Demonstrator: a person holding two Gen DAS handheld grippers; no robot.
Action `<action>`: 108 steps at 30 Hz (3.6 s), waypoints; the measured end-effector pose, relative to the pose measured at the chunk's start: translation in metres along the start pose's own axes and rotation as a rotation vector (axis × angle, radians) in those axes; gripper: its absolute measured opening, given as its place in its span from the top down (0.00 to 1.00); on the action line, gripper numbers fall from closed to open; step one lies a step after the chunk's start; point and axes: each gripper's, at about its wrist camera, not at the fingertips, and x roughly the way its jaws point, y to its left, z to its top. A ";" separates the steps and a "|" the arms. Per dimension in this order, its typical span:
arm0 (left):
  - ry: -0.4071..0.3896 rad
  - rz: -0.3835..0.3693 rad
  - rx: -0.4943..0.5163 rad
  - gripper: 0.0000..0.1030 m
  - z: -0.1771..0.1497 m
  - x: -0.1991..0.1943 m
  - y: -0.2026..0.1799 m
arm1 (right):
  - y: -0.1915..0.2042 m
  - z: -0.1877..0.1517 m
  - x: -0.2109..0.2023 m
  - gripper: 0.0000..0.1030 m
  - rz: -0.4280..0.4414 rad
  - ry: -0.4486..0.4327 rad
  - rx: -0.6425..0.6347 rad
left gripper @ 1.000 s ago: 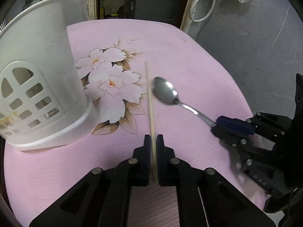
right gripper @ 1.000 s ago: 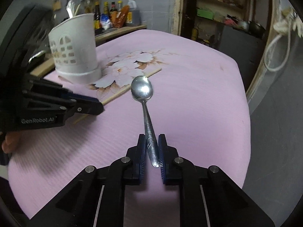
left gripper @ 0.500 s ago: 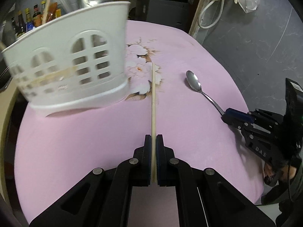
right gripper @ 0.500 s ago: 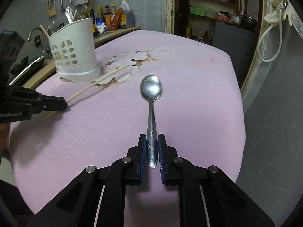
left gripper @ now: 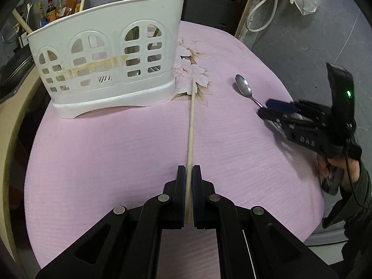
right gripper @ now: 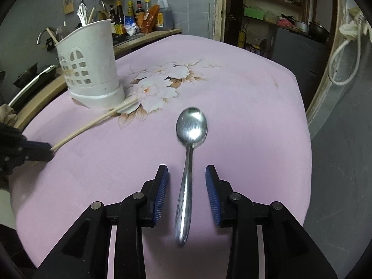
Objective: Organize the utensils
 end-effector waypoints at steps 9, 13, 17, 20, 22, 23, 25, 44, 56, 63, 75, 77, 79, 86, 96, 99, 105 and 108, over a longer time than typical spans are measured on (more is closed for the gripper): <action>0.019 0.035 0.072 0.88 0.023 0.014 -0.007 | -0.004 0.027 0.024 0.58 0.030 0.014 -0.030; 0.040 0.042 0.105 0.78 0.038 0.026 -0.010 | -0.008 0.033 0.028 0.58 0.032 0.012 -0.040; 0.065 0.063 0.161 0.76 0.052 0.040 -0.017 | -0.011 0.035 0.030 0.58 0.047 0.010 -0.041; 0.079 0.077 0.191 0.76 0.060 0.050 -0.021 | -0.012 0.037 0.031 0.58 0.058 0.010 -0.041; 0.087 0.092 0.211 0.76 0.063 0.055 -0.024 | -0.012 0.038 0.033 0.58 0.059 0.009 -0.041; 0.088 0.100 0.222 0.76 0.065 0.058 -0.026 | -0.012 0.039 0.034 0.58 0.059 0.009 -0.041; 0.089 0.109 0.231 0.76 0.069 0.062 -0.027 | -0.011 0.040 0.037 0.57 0.058 0.011 -0.045; -0.103 -0.044 0.116 0.98 0.048 0.022 -0.014 | -0.007 0.036 0.026 0.69 0.038 -0.031 -0.014; -0.531 0.001 0.071 0.98 0.015 -0.046 -0.008 | 0.030 0.018 -0.052 0.69 -0.111 -0.420 -0.098; -0.702 0.061 -0.023 0.98 0.004 -0.067 0.006 | 0.048 0.024 -0.082 0.69 -0.158 -0.614 -0.095; -0.967 0.092 -0.145 0.98 0.042 -0.127 0.069 | 0.076 0.089 -0.113 0.69 0.013 -0.930 -0.046; -1.014 0.055 -0.207 0.98 0.051 -0.140 0.095 | 0.074 0.110 -0.111 0.69 0.102 -0.978 -0.002; -1.052 0.024 -0.266 0.98 0.059 -0.149 0.116 | 0.073 0.126 -0.107 0.69 0.161 -1.011 0.043; -1.176 0.006 -0.423 0.98 0.077 -0.165 0.174 | 0.080 0.157 -0.083 0.69 0.252 -1.081 0.113; -1.276 0.151 -0.477 0.98 0.069 -0.142 0.173 | 0.105 0.154 -0.042 0.69 0.095 -1.136 0.108; -1.282 0.173 -0.489 0.98 0.066 -0.135 0.178 | 0.110 0.148 -0.035 0.69 0.057 -1.148 0.080; -1.262 0.157 -0.508 0.98 0.064 -0.123 0.182 | 0.117 0.145 -0.017 0.69 0.035 -1.121 0.050; -1.256 0.172 -0.499 0.98 0.063 -0.119 0.180 | 0.113 0.144 -0.010 0.69 0.038 -1.094 0.062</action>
